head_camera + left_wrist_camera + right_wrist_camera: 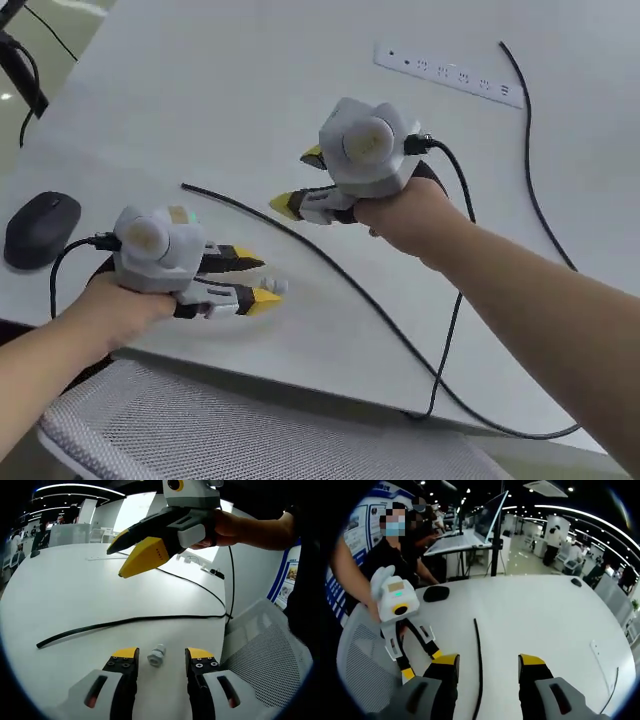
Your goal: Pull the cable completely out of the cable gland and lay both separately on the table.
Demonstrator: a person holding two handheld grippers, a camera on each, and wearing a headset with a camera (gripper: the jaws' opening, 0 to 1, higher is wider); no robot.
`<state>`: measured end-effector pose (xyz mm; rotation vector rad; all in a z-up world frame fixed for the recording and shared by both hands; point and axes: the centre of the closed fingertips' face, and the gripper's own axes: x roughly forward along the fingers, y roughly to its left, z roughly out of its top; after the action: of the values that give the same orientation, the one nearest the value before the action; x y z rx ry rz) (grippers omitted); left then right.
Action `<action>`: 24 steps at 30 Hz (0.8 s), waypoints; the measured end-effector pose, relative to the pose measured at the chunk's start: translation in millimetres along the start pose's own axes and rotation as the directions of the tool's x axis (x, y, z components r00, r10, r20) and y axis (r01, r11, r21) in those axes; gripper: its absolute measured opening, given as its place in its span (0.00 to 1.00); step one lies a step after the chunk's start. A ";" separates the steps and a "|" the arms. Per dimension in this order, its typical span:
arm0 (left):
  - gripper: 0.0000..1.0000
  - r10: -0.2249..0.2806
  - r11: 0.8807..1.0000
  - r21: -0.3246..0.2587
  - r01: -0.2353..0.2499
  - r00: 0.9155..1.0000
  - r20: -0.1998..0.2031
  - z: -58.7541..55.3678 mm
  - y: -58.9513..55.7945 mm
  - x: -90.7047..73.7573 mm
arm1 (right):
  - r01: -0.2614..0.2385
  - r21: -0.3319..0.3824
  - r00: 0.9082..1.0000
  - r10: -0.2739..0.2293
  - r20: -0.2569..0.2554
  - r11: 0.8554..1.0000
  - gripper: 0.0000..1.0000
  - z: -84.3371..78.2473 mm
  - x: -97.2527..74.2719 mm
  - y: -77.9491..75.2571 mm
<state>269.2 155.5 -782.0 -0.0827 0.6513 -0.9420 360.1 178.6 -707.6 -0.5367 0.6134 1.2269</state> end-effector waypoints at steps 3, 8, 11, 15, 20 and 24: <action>0.42 0.009 1.000 -0.014 -0.009 1.000 0.004 2.9 -3.8 -5.3 | 0.005 0.028 0.999 -0.006 0.037 1.000 0.49 5.4 -18.6 5.3; 0.48 0.018 0.999 -0.044 -0.016 0.999 0.034 14.6 -14.1 -20.8 | 0.022 0.053 0.997 -0.026 0.074 0.998 0.57 2.8 -48.4 11.2; 0.51 0.027 0.998 -0.062 -0.024 0.999 0.045 18.9 -16.6 -29.2 | 0.036 0.097 0.994 -0.046 0.103 0.995 0.59 -3.6 -66.1 10.2; 0.57 0.032 0.997 -0.069 -0.029 0.998 0.052 25.7 -19.7 -39.2 | 0.052 0.167 0.987 -0.076 0.141 0.985 0.65 -13.2 -91.0 11.9; 0.61 0.038 0.997 -0.062 -0.034 0.997 0.069 39.2 -24.1 -54.3 | 0.083 0.241 0.974 -0.131 0.187 0.967 0.76 -29.6 -122.1 10.8; 0.63 0.048 0.997 -0.057 -0.043 0.995 0.084 46.4 -26.8 -62.4 | 0.090 0.299 0.961 -0.162 0.225 0.950 0.76 -41.1 -142.5 15.0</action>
<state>249.6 177.9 -705.4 -0.1556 0.5978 -0.8723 308.9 56.0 -640.0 -0.1719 0.5234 1.0401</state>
